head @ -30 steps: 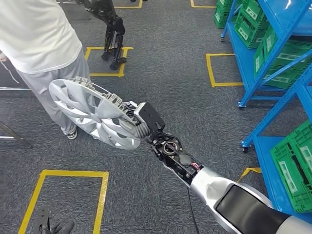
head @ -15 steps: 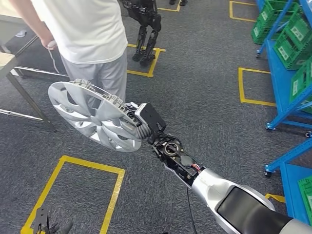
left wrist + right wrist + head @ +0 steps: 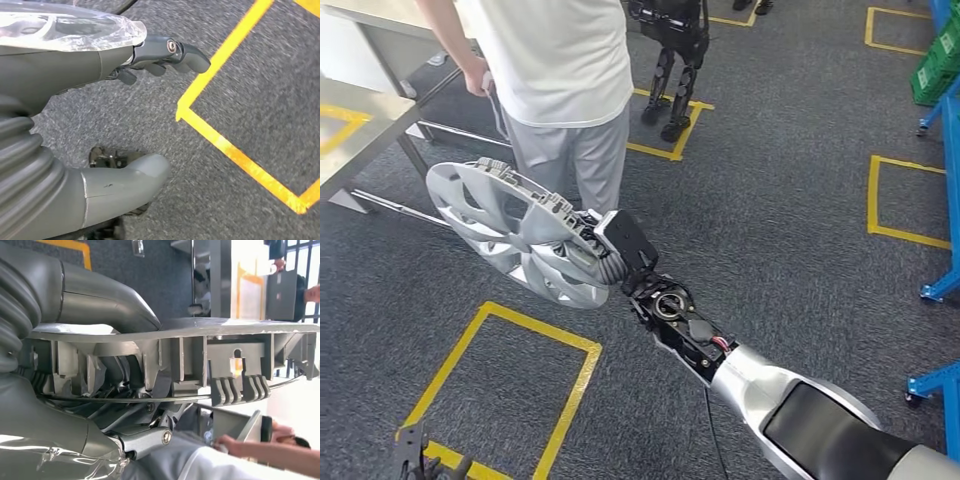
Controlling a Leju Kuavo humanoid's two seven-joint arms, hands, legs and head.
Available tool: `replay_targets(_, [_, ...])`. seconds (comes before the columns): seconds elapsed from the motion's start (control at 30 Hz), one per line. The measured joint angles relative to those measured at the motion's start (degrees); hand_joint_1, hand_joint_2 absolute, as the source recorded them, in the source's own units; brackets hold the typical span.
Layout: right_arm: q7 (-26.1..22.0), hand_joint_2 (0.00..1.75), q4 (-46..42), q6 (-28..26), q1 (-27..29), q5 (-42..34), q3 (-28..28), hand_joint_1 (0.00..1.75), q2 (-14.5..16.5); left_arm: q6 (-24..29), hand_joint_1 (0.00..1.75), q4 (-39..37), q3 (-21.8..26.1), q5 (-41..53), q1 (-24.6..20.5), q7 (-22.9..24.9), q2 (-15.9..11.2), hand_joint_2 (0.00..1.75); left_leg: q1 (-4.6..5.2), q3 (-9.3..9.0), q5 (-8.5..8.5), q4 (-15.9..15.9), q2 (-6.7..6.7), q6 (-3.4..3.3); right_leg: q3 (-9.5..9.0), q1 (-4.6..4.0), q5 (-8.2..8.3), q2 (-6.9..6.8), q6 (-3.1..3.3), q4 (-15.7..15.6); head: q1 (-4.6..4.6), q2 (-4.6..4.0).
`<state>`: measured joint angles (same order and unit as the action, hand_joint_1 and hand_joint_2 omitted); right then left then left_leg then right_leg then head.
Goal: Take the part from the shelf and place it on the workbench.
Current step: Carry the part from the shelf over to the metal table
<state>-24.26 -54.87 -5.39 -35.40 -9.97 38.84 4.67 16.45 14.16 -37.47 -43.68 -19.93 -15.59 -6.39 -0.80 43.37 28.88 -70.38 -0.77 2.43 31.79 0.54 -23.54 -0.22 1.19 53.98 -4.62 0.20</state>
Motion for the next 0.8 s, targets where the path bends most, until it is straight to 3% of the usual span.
replay_targets(0.03, [0.03,1.75,-0.06,-0.02,0.09,0.0,0.0,1.75,-0.01,0.01,0.0,0.0,-0.01,-0.01,0.06,-0.07,0.01,1.75,-0.16,0.82,-0.13,-1.28,0.27,0.19,-0.04,0.01,-0.09,-0.64,-0.03,0.01,0.04,0.0])
replay_targets(0.07, [0.08,1.75,-0.11,-0.03,0.2,0.01,0.01,1.75,-0.01,0.02,0.0,0.0,-0.02,0.01,0.1,-0.13,0.0,1.75,-0.3,0.37,-1.34,-0.1,0.53,0.32,-0.1,0.03,-0.2,-1.25,-0.11,0.04,0.09,0.0])
replay_targets(0.13, [0.13,1.75,-0.29,-0.03,0.36,0.05,0.02,1.75,-0.01,0.12,0.0,0.0,-0.02,0.13,-0.02,-0.19,-0.07,1.75,-0.43,-3.55,-5.34,7.84,1.99,0.38,-0.32,0.0,-0.57,-2.37,-0.49,0.21,0.16,0.0])
replay_targets(0.2, [0.15,1.75,-0.61,-0.03,0.35,0.11,0.01,1.75,-0.02,0.38,0.0,0.0,-0.05,0.36,-0.31,-0.17,-0.07,1.75,-0.14,-6.91,-7.54,14.43,3.4,-0.09,-0.41,-0.33,-1.08,-3.26,-1.05,0.54,0.12,0.0])
replay_targets(0.23, [0.16,1.75,-0.79,-0.03,0.34,0.12,0.0,1.75,-0.03,0.52,0.0,0.0,-0.07,0.45,-0.38,-0.15,-0.05,1.75,0.01,-7.53,-7.69,15.68,3.55,-0.45,-0.49,-0.54,-1.31,-3.69,-1.33,0.64,-0.04,0.0])
replay_targets(0.3, [0.22,1.75,-1.06,-0.03,0.32,0.14,0.0,1.75,-0.03,0.66,0.0,0.0,-0.08,0.49,-0.34,-0.06,-0.02,1.75,0.14,-7.6,-7.54,15.78,2.37,-1.28,-0.77,-0.57,-1.71,-4.49,-1.85,0.69,-0.41,0.0])
replay_targets(0.33, [0.31,1.75,-1.18,-0.04,0.34,0.19,0.0,1.75,-0.04,0.7,0.0,0.0,-0.08,0.49,-0.28,-0.02,-0.02,1.75,0.09,-7.71,-7.51,15.85,1.9,-1.6,-0.72,-0.42,-2.16,-4.24,-2.17,1.03,-0.46,0.0])
replay_targets(0.4, [0.47,1.75,-1.38,-0.04,0.38,0.31,-0.01,1.75,-0.07,0.79,0.0,0.0,-0.09,0.49,-0.31,0.03,-0.03,1.75,-0.1,-7.97,-7.51,15.99,1.06,-2.3,0.94,-0.1,-4.78,-2.34,-2.72,5.02,-0.7,-0.01])
replay_targets(0.47, [0.52,1.75,-1.5,-0.04,0.49,0.38,-0.01,1.75,-0.11,0.9,0.0,0.0,-0.1,0.49,-0.38,0.03,-0.03,1.75,-0.08,-8.05,-7.46,15.99,0.15,-2.73,4.86,0.01,-8.84,-0.44,-2.97,13.64,-1.03,0.0])
replay_targets(0.5, [0.54,1.75,-1.52,-0.05,0.61,0.38,-0.01,1.75,-0.14,0.94,0.0,0.0,-0.1,0.49,-0.37,0.04,-0.02,1.75,-0.01,-8.07,-7.45,15.97,-0.4,-2.81,6.74,0.0,-10.13,-0.16,-3.0,17.51,-1.11,0.0])
replay_targets(0.53, [0.58,1.75,-1.52,-0.06,0.77,0.39,0.01,1.75,-0.16,0.95,0.0,0.0,-0.12,0.49,-0.34,0.04,-0.01,1.75,0.05,-8.11,-7.43,15.95,-1.03,-2.85,7.83,0.0,-10.3,-0.04,-2.95,19.5,-1.12,0.0])
replay_targets(0.57, [0.67,1.75,-1.52,-0.1,0.9,0.45,0.01,1.75,-0.18,0.95,0.0,0.0,-0.14,0.49,-0.32,0.03,0.0,1.75,0.09,-8.17,-7.42,15.92,-1.72,-2.85,7.8,0.0,-9.24,0.06,-2.8,18.99,-1.12,0.0])
replay_targets(0.6, [0.8,1.75,-1.56,-0.14,0.98,0.54,0.01,1.75,-0.2,0.93,0.0,0.0,-0.16,0.49,-0.32,0.03,0.01,1.75,0.11,-8.25,-7.41,15.9,-2.44,-2.83,6.62,-0.01,-7.11,0.35,-2.53,16.0,-1.16,0.0])
replay_targets(0.67, [1.06,1.75,-1.72,-0.25,0.99,0.74,-0.01,1.75,-0.27,0.73,0.0,0.0,-0.27,0.61,-0.4,0.05,0.14,1.75,0.14,-8.28,-7.38,15.82,-3.77,-2.67,2.94,-0.02,-2.64,2.29,-1.81,7.41,-1.23,0.0])
replay_targets(0.7, [1.14,1.75,-1.85,-0.3,0.97,0.8,-0.01,1.75,-0.31,0.62,0.0,0.0,-0.37,0.72,-0.5,0.12,0.22,1.75,0.15,-8.14,-7.43,15.74,-4.32,-2.48,1.41,-0.02,-1.47,3.24,-1.56,4.03,-1.19,0.0])
replay_targets(0.73, [1.16,1.75,-1.98,-0.33,0.97,0.85,-0.02,1.75,-0.36,0.53,0.0,0.0,-0.48,0.84,-0.58,0.25,0.29,1.75,0.09,-7.92,-7.54,15.72,-4.82,-2.2,0.57,-0.05,-1.13,3.86,-1.43,2.26,-1.1,0.0])
replay_targets(0.8, [1.17,1.75,-2.28,-0.46,1.07,1.02,-0.02,1.75,-0.43,0.51,0.0,0.0,-0.6,1.01,-0.61,0.62,0.18,1.75,0.03,-7.6,-7.91,15.9,-5.9,-1.43,-0.08,-0.01,-1.3,3.33,-1.28,1.19,-0.97,0.0])
